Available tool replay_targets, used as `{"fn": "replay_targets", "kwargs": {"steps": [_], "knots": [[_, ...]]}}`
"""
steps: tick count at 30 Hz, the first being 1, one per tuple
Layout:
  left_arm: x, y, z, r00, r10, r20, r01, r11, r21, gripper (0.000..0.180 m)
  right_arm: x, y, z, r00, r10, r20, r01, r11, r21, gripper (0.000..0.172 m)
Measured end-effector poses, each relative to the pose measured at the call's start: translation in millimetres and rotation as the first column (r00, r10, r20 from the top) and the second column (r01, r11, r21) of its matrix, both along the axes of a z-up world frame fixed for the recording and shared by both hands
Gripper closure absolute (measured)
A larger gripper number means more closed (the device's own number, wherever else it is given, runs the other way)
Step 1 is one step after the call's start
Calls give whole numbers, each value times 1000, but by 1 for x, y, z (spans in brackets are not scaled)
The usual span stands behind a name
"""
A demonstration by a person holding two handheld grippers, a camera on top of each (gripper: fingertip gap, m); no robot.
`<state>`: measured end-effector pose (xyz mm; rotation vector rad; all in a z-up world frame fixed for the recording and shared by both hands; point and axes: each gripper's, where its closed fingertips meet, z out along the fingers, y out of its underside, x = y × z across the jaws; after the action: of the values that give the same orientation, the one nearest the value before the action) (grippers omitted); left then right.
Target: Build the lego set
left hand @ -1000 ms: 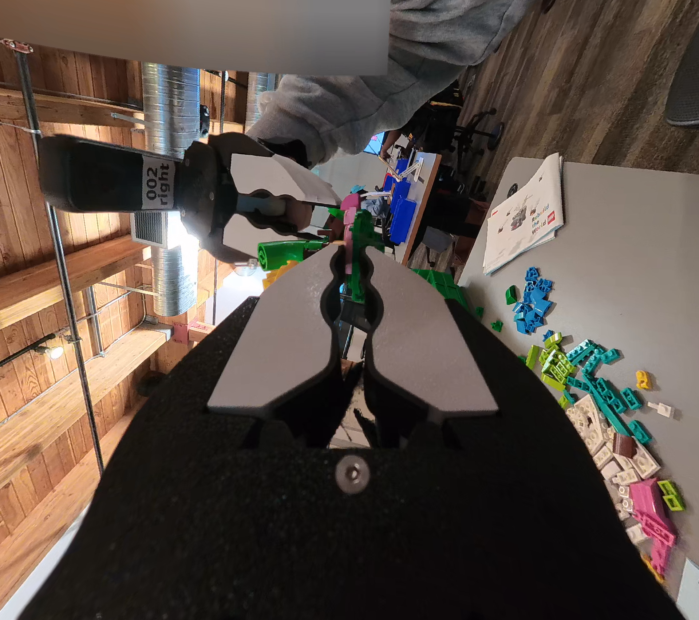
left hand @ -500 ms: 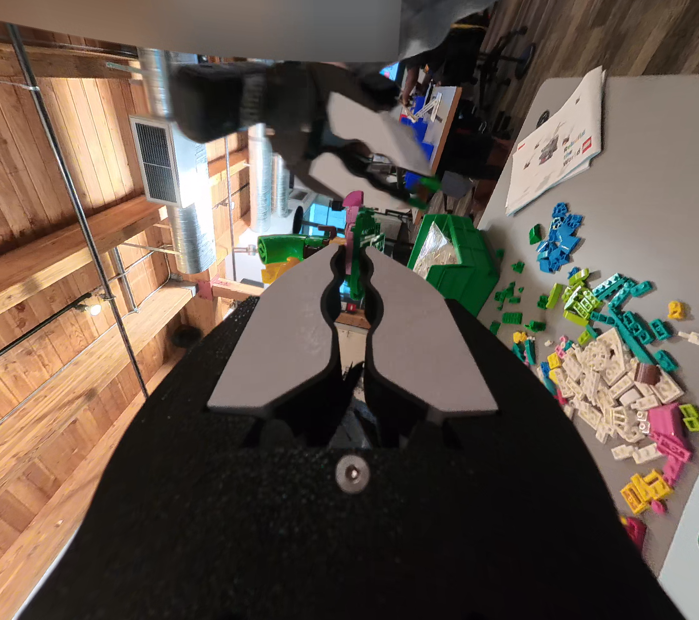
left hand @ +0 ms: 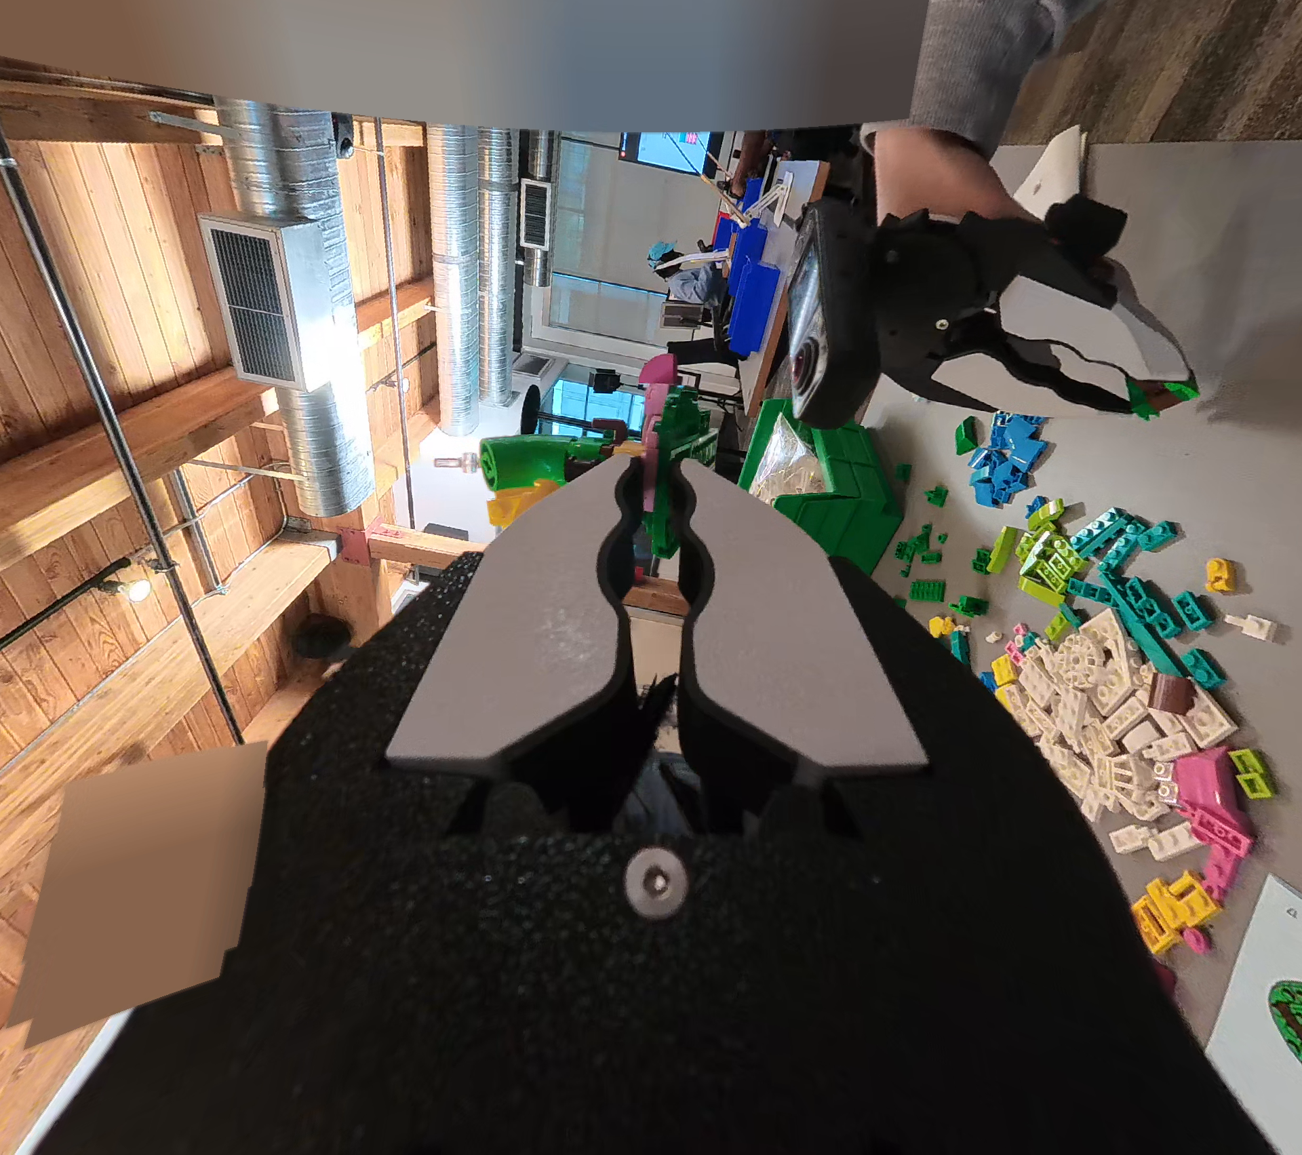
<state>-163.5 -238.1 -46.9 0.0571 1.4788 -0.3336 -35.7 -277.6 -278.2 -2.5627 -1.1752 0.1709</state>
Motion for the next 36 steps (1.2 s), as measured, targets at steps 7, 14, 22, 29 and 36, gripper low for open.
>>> {"fn": "replay_targets", "kwargs": {"steps": [7,14,22,29,36], "knots": [[4,-1,-4,1000,1,-17,-1,1000,2,174,6,7,-7,990,-143,-10,143,989,-20,153],[5,0,-5,1000,7,-27,-7,1000,1,174,2,10,-5,990,-141,-23,141,990,12,139],[4,-1,-3,1000,7,-27,-7,1000,2,174,25,-4,7,991,-27,133,18,998,67,146],[5,-1,-4,999,5,-36,-5,1000,-3,174,31,2,-5,984,-91,153,65,984,166,171],[6,-2,-6,999,3,-46,-3,1000,-2,174,11,-7,-6,998,-56,27,53,994,96,172]]}}
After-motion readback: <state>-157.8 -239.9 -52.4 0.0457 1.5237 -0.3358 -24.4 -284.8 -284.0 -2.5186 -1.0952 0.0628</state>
